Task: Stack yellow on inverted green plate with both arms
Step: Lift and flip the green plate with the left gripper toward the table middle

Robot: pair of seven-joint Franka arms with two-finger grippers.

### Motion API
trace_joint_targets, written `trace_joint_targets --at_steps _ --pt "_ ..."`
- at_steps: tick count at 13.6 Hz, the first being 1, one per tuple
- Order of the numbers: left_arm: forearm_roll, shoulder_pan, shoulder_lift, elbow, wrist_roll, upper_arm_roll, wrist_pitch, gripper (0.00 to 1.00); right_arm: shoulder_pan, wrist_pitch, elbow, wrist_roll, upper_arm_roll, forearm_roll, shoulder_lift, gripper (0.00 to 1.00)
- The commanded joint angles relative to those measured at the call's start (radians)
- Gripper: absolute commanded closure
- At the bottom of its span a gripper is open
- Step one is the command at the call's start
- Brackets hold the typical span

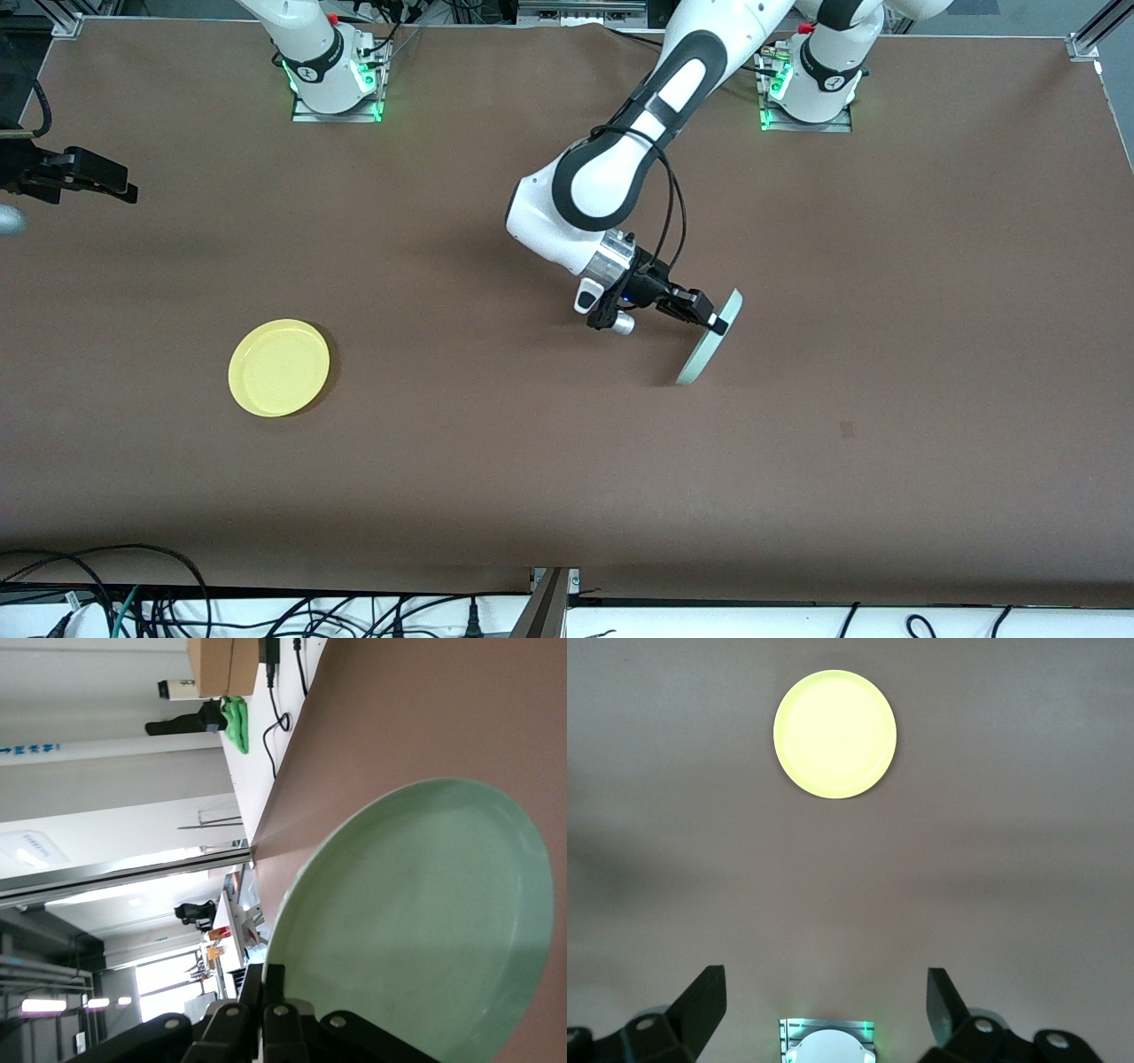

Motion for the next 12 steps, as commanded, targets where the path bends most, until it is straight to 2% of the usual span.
trace_joint_targets --at_steps 1,4,6,11,12 --pt "0.025 -0.069 0.053 0.055 -0.082 0.055 -0.047 1.0 -0.009 0.014 0.01 0.007 0.002 0.02 0.014 0.0" --pt "0.014 -0.117 0.105 0.055 -0.203 0.05 -0.077 1.0 -0.009 0.084 0.007 0.013 0.003 0.022 0.031 0.0" --pt "-0.004 -0.138 0.123 0.058 -0.23 0.049 -0.08 1.0 -0.007 0.112 0.009 0.006 0.003 0.011 0.089 0.0" --pt "-0.067 -0.157 0.14 0.109 -0.23 0.046 -0.074 1.0 -0.013 0.291 0.009 0.006 0.003 0.017 0.271 0.0" --pt "-0.099 -0.155 0.139 0.125 -0.227 0.044 -0.07 0.85 -0.013 0.339 0.009 0.007 0.003 0.02 0.31 0.0"
